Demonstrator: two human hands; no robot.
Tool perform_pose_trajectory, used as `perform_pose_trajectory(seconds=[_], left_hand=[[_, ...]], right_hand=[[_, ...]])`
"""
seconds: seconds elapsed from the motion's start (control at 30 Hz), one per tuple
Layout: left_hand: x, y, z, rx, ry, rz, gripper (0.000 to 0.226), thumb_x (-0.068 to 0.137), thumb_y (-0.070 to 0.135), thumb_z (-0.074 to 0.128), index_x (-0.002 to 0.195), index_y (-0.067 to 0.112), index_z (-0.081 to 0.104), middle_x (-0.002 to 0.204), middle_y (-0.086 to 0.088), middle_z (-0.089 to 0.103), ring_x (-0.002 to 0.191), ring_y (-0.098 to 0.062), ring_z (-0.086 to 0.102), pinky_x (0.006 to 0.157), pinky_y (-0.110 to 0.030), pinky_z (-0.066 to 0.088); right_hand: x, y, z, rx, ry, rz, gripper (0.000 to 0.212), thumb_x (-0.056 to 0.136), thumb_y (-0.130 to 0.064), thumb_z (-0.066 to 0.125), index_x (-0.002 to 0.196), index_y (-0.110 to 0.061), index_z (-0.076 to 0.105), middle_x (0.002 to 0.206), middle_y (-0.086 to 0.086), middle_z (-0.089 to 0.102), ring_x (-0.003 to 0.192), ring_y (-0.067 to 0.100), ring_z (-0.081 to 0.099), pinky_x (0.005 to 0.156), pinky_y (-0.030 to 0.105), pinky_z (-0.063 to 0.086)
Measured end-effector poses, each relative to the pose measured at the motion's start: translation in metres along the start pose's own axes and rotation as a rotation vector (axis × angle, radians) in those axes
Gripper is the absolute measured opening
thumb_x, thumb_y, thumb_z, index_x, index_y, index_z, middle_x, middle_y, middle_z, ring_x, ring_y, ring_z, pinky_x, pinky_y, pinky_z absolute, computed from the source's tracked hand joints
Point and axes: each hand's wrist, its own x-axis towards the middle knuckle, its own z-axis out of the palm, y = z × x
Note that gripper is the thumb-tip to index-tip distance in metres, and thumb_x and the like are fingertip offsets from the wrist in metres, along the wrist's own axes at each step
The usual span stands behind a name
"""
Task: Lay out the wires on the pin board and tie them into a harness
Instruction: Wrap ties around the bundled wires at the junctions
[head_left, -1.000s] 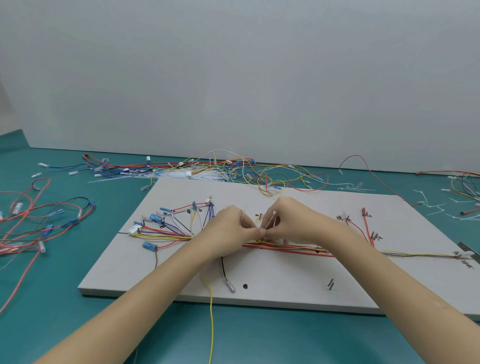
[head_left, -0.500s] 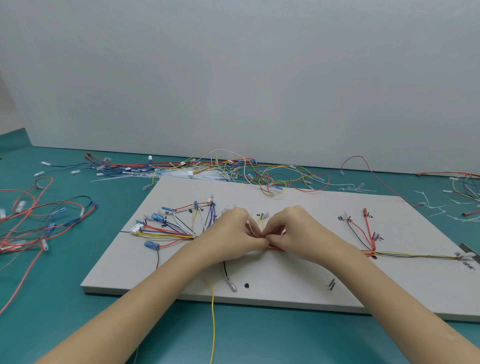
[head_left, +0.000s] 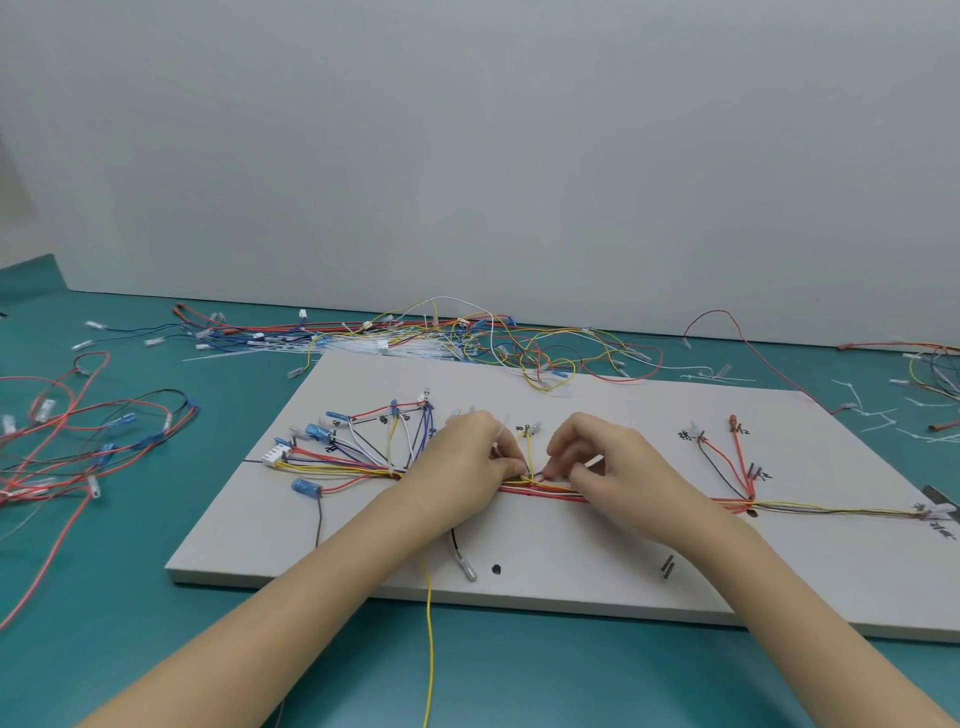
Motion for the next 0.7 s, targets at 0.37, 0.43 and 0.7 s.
perform_pose_trajectory(seconds=[0.37,0.43,0.7], left_hand=[[0.000,0.003,-0.005,0.184,-0.065,0.141,0.013,0.093,0.017,0.062,0.096,0.016,0.074,0.091,0.001,0.045,0.097,-0.023,0.053,0.085,-0.038,0.042],[0.000,0.003,-0.006,0.202,-0.071,0.159,0.014,0.094,0.016,0.060,0.096,0.016,0.074,0.093,-0.002,0.048,0.097,-0.024,0.054,0.085,-0.039,0.043],[0.002,-0.001,-0.004,0.227,-0.070,0.199,0.016,0.094,0.012,0.058,0.099,0.010,0.074,0.098,-0.010,0.056,0.097,-0.027,0.055,0.084,-0.041,0.044]], right_hand=[[0.010,0.000,-0.006,-0.195,-0.108,-0.061,0.023,0.085,0.000,0.061,0.094,-0.022,0.059,0.089,-0.006,0.066,0.084,0.013,0.056,0.074,0.022,0.044],[0.012,0.004,-0.011,-0.357,-0.114,-0.077,0.013,0.087,-0.013,0.067,0.096,-0.021,0.071,0.094,-0.006,0.067,0.092,0.011,0.052,0.082,0.026,0.043],[0.018,-0.001,-0.010,-0.754,-0.146,-0.207,0.017,0.097,-0.028,0.051,0.096,-0.021,0.067,0.099,-0.008,0.059,0.103,0.012,0.044,0.077,0.032,0.046]])
